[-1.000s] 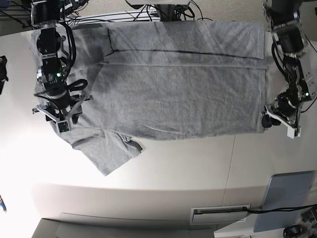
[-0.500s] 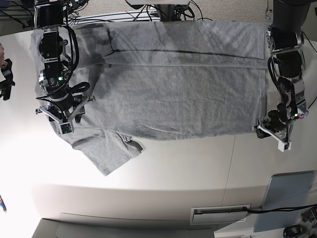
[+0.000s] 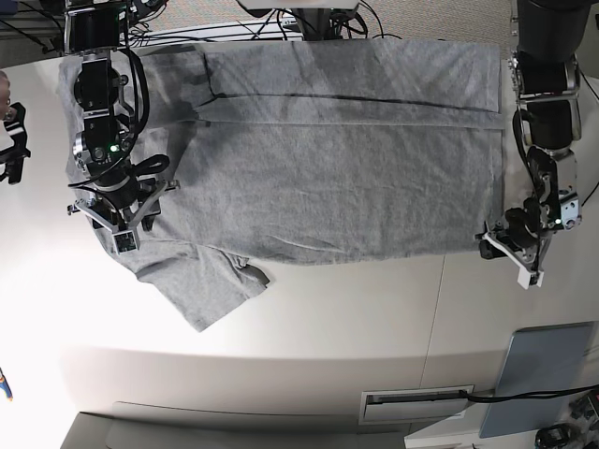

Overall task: Fold the T-shirt properly
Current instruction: 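Move both grippers to the hem corners and grasp them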

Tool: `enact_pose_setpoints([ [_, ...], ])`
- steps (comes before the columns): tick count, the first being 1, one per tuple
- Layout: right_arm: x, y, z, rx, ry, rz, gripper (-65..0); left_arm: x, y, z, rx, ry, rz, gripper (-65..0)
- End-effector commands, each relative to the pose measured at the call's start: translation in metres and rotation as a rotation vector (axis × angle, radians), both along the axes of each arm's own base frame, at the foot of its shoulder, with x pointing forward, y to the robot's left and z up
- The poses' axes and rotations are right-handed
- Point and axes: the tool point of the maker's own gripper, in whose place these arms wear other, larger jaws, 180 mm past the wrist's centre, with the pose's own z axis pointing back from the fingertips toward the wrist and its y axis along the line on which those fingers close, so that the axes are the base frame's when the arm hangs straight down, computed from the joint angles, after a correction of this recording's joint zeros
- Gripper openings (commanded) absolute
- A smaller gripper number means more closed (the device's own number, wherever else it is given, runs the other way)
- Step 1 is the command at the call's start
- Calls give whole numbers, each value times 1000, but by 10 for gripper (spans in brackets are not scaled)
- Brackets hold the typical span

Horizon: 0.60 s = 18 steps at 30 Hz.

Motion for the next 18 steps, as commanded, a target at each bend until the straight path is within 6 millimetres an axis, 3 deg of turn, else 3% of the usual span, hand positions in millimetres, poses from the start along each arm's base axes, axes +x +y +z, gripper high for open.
enact_pose_setpoints([
  [1, 10, -5, 16, -13, -52, 2, -390, -12, 13, -6, 33, 71, 5, -373],
  [12, 7, -3, 13, -17, -29, 17, -390, -23, 15, -14, 32, 94, 8, -373],
  [18, 7, -3, 13, -17, -29, 17, -390, -30, -12, -14, -110, 121, -63, -373],
])
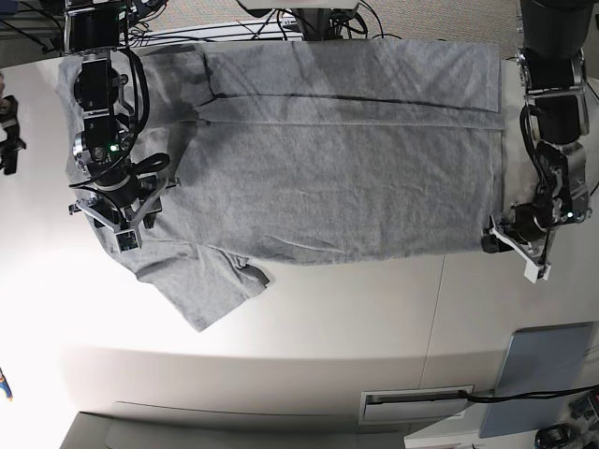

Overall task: Fold the T-shirt properly
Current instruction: 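Move both grippers to the hem corners and grasp them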

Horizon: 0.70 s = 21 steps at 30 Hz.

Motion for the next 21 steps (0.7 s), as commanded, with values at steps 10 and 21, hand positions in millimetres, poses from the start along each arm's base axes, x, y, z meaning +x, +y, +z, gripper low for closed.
enact_pose_setpoints([
  [10, 11, -4, 17, -13, -56, 2, -390, -14, -17, -11, -58, 81, -44, -479],
  [21, 44, -9, 24, 4, -65, 17, -390, -14, -11, -13, -3, 79, -56, -650],
])
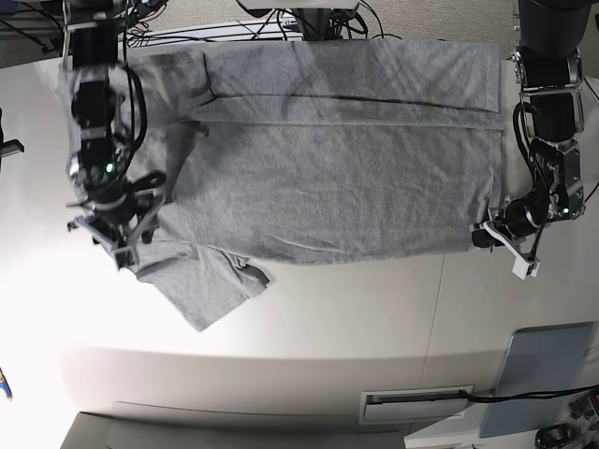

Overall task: Fold the T-shirt properly
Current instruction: 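Move both grippers to the hem corners and grasp them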

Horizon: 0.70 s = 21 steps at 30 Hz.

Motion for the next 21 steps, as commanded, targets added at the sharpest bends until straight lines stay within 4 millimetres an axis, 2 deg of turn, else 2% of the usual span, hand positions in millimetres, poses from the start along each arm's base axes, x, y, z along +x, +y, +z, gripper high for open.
enact_pose_setpoints([
  [1, 20, -5, 19, 9, -51, -1, -390, -11, 8, -9, 57, 70, -21, -650],
  [7, 65, -25, -3, 43, 93, -69, -390, -11, 7, -9, 56, 71, -21, -650],
  [11, 84, -43, -21, 49, 203, -127, -390, -12, 7, -10, 57, 74, -22, -650],
  [16, 93, -65, -35, 79, 267, -194, -390, -12, 7, -10, 57, 78, -23, -650],
  [21, 85, -68, -53, 117, 338, -193, -390, -12, 7, -10, 57, 78, -23, -650],
])
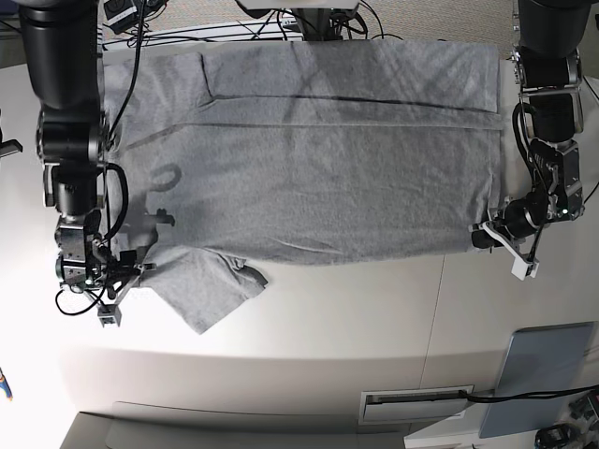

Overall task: Fold the T-shirt properly
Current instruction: 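Move both grippers to the hem corners and grasp them, then lift the hem with both grippers and fold it over onto the folded collar edge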

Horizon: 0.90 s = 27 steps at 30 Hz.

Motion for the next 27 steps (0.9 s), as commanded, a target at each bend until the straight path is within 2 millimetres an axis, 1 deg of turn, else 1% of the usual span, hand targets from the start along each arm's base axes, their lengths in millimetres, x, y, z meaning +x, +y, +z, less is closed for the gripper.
enact_pose_setpoints([
  [1, 2, -8, 5, -15, -1, -10, -390, -13, 8, -10, 53, 80, -20, -650],
  [3, 1, -8, 3, -14, -9, -8, -390, -13, 8, -10, 53, 80, -20, -650],
  [6, 5, -7, 6, -14, -21, -6, -390, -14, 9, -11, 60, 84, -23, -650],
  [11, 20, -13, 27, -20, -59, -14, -390, -15, 9, -13, 73, 92, -30, -650],
  [13, 22, -15, 33, -22, -50, -19, -390, -15, 9, -13, 73, 93, -30, -650],
  [15, 19, -15, 33, -21, -23, -13, -390, -15, 9, -13, 73, 93, -30, -650],
  [18, 13, -20, 28, -25, -7, -14, -390, -15, 9, -13, 73, 93, -30, -650],
  [22, 8, -31, 28, -37, -8, -23, -390, -15, 9, -13, 73, 92, -30, -650],
  [27, -9, -24, 19, -14, 93, 40, -390, -15, 8, -13, 72, 92, -30, -650],
])
